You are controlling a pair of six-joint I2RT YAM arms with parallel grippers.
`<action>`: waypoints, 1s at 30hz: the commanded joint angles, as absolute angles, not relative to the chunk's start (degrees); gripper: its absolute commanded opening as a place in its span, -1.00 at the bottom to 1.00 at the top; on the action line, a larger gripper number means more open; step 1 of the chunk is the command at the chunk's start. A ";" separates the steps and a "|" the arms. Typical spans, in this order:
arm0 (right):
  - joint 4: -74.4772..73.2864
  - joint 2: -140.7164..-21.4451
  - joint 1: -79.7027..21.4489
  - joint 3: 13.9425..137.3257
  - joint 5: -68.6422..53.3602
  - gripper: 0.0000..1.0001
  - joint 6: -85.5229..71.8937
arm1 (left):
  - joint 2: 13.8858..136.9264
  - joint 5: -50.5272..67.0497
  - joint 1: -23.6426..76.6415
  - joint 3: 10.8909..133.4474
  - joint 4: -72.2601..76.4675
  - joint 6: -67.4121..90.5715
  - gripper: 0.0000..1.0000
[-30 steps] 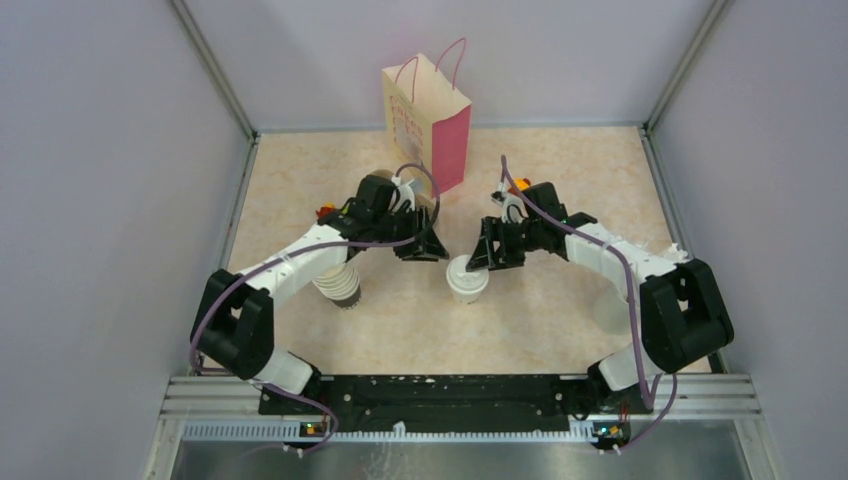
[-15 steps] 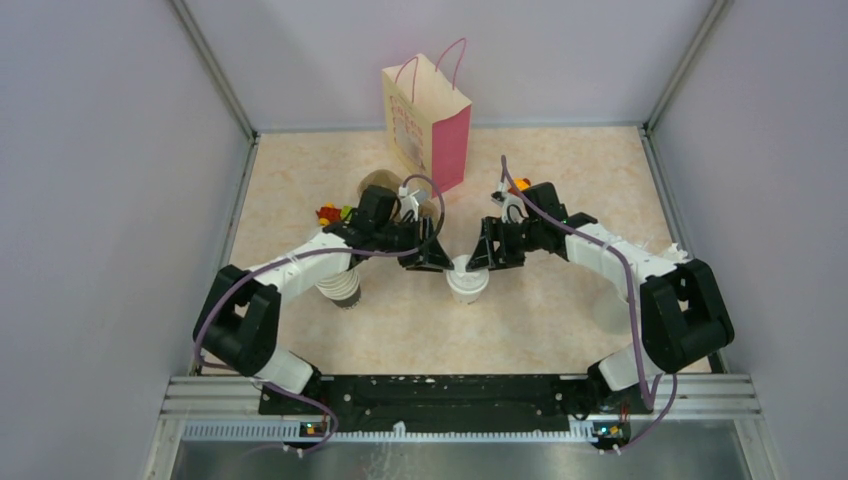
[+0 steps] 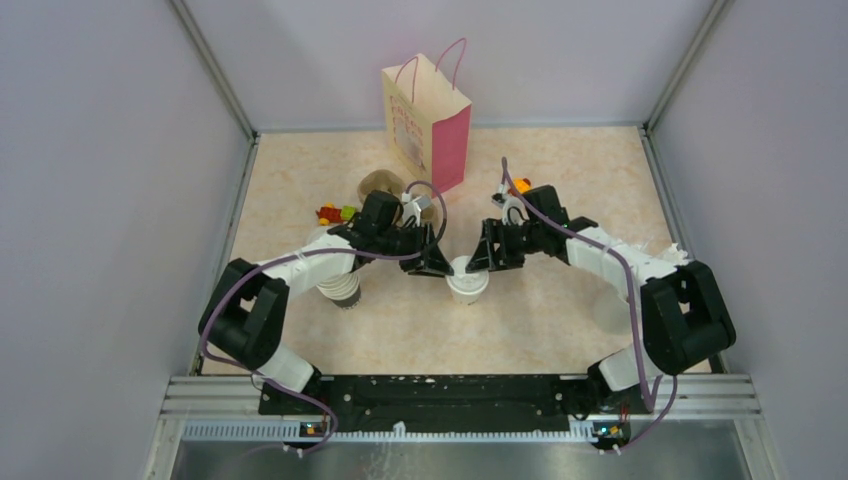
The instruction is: Pack the takeout coffee
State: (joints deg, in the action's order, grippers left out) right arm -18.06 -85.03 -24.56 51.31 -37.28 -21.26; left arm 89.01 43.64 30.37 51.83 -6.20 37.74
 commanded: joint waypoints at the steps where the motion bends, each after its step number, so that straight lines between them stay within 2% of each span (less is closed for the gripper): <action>1: -20.61 -84.94 -24.17 48.10 -32.34 0.27 -18.64 | 89.32 38.57 31.16 51.20 -8.83 34.31 -0.16; 16: -18.83 -84.58 -22.98 43.79 -31.64 0.24 -17.66 | 94.96 25.77 33.38 52.10 -19.78 30.15 -0.30; 24: -20.03 -83.58 -22.48 47.78 -33.68 0.24 -18.66 | 94.39 31.80 33.34 55.17 -16.84 33.50 -0.24; 27: -20.70 -82.81 -22.18 50.22 -34.67 0.28 -20.14 | 93.73 35.54 33.38 55.71 -14.16 36.85 -0.16; 30: -21.51 -82.35 -21.91 52.83 -35.86 0.34 -20.84 | 93.28 36.27 33.44 55.86 -13.71 37.59 -0.15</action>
